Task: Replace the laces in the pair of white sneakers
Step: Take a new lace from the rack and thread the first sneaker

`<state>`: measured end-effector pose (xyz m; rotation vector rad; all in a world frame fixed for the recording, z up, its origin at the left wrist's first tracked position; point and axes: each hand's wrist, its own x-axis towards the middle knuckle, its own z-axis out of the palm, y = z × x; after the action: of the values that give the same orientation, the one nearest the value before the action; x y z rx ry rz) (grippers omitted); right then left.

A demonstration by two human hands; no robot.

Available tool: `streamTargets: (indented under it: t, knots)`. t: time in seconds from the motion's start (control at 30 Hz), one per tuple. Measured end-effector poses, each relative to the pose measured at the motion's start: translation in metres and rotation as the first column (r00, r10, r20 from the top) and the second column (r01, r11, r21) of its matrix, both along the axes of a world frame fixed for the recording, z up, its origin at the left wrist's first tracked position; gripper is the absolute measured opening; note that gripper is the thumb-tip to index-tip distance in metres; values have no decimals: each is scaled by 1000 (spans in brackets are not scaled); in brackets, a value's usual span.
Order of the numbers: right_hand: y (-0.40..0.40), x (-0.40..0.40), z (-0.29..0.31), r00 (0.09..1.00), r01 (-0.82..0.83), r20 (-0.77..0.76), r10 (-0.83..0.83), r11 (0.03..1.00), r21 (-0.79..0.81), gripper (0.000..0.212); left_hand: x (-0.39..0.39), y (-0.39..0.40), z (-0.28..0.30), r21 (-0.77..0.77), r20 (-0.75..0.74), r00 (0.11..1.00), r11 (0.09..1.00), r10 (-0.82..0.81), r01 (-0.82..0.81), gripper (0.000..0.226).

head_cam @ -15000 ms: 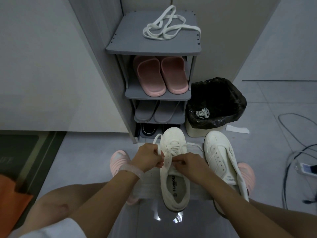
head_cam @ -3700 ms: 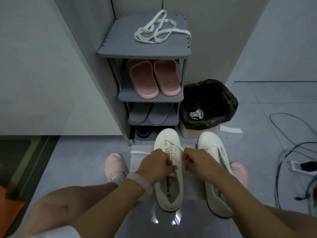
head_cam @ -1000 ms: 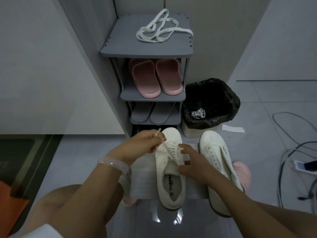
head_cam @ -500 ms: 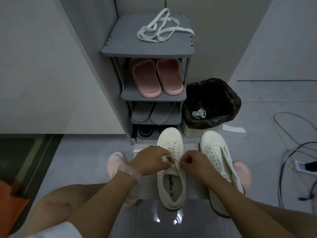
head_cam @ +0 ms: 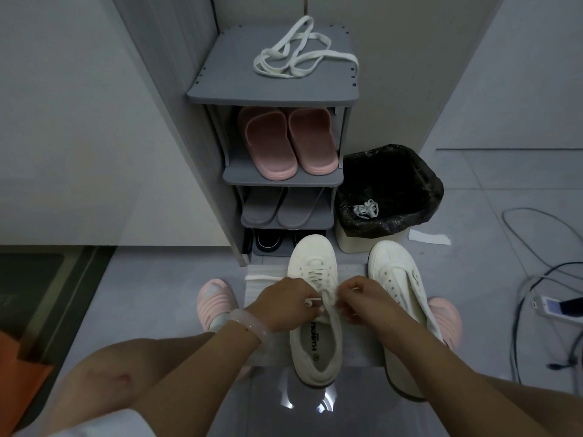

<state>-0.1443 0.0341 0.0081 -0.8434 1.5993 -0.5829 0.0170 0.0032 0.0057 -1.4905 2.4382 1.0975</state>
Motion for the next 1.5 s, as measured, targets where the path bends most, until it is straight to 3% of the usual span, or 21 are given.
streamTargets:
  t: [0.1,0.2,0.37,0.43,0.57,0.7,0.8,0.87,1.13,1.27,1.4,1.5]
  knots:
    - [2,8,1,991,-117,-52,119,992,40,24,-2,2,0,-12,-5,1000,1000,-5,5,18]
    - [4,9,-1,976,-162,-158,150,985,-61,16,-1,3,0,-25,2,1000,1000,-17,17,17]
    - [5,5,0,973,22,229,-27,999,24,11,0,3,1,-19,12,999,999,-36,36,19]
    - [3,3,1,967,-1,256,-19,997,76,13,-1,2,2,-5,8,999,999,-39,39,20]
    - [-1,2,1,987,-130,-81,136,988,83,19,4,-5,9,30,-12,1000,999,-26,26,18]
    - [-1,0,-2,989,-137,-66,134,989,-50,9,5,-7,12,16,-16,999,999,-39,39,17]
    - [0,-2,-9,907,-391,-231,353,909,-144,40,4,-6,13,4,-9,999,999,-34,34,18]
    - [3,1,-15,849,-469,-355,391,867,-167,51,3,-5,14,-5,-5,999,999,-37,37,20]
    - [6,-1,-23,857,-455,-362,367,868,-198,47,17,-17,41,139,-185,982,989,-21,47,17]
    - [6,0,-22,841,-470,-395,370,861,-196,48,20,-16,45,198,-169,985,978,-33,67,17]
    - [6,3,-18,804,-508,-461,375,836,-206,53,17,-16,43,163,-175,984,985,-27,56,18]
    - [7,6,-12,762,-561,-529,373,788,-253,54,15,-19,46,143,-264,959,988,98,-62,14]
